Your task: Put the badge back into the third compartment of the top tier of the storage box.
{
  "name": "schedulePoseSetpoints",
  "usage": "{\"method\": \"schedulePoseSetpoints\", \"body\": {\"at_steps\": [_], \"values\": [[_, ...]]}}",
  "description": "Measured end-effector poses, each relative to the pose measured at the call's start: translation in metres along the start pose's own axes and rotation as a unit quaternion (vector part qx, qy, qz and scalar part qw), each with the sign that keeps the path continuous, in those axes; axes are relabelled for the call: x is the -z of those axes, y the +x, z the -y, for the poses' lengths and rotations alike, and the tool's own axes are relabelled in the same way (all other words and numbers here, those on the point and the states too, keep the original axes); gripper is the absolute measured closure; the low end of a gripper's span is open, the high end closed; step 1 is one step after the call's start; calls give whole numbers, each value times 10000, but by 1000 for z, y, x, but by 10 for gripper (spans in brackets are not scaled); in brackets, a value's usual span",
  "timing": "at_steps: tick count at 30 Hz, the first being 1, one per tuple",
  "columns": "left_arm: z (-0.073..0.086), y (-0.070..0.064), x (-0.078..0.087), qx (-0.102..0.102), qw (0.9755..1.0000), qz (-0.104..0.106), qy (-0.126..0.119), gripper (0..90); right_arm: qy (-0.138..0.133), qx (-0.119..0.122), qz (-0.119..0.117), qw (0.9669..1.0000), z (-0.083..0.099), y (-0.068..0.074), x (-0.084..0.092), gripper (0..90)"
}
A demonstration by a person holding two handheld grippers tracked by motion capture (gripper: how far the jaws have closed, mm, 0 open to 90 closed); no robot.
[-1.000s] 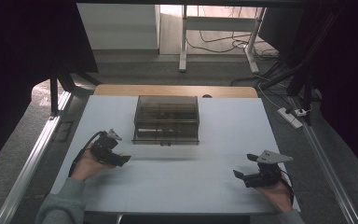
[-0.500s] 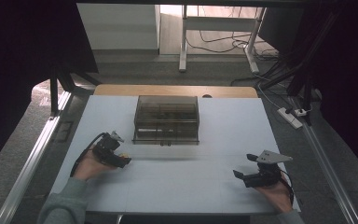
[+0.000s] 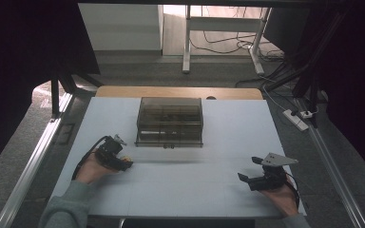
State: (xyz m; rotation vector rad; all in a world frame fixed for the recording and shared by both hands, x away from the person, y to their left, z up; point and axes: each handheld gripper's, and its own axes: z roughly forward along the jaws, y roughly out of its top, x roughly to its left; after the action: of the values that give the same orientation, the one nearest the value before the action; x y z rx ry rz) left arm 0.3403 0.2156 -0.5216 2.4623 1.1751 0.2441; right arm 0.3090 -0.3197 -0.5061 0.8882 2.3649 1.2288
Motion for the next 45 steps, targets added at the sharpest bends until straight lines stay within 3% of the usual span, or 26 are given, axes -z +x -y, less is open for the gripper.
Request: {"method": "schedulePoseSetpoints", "body": {"at_steps": [9,17,28,33,45], "values": [[1,1,-2,-18,9999,140,32,314,16,-13,-4,10000,0,0,0,109],[1,2,1,-11,9999,149,63,470,17,-2,0,10000,0,0,0,110],[2,3,2,-22,9998,183,23,475,-5,-1,16,10000,0,0,0,111],[3,5,7,47,9996,247,-152,475,6,-5,15,10000,0,0,0,111],[8,10,15,199,9987,170,-440,474,9,-9,15,10000,0,0,0,111]]}}
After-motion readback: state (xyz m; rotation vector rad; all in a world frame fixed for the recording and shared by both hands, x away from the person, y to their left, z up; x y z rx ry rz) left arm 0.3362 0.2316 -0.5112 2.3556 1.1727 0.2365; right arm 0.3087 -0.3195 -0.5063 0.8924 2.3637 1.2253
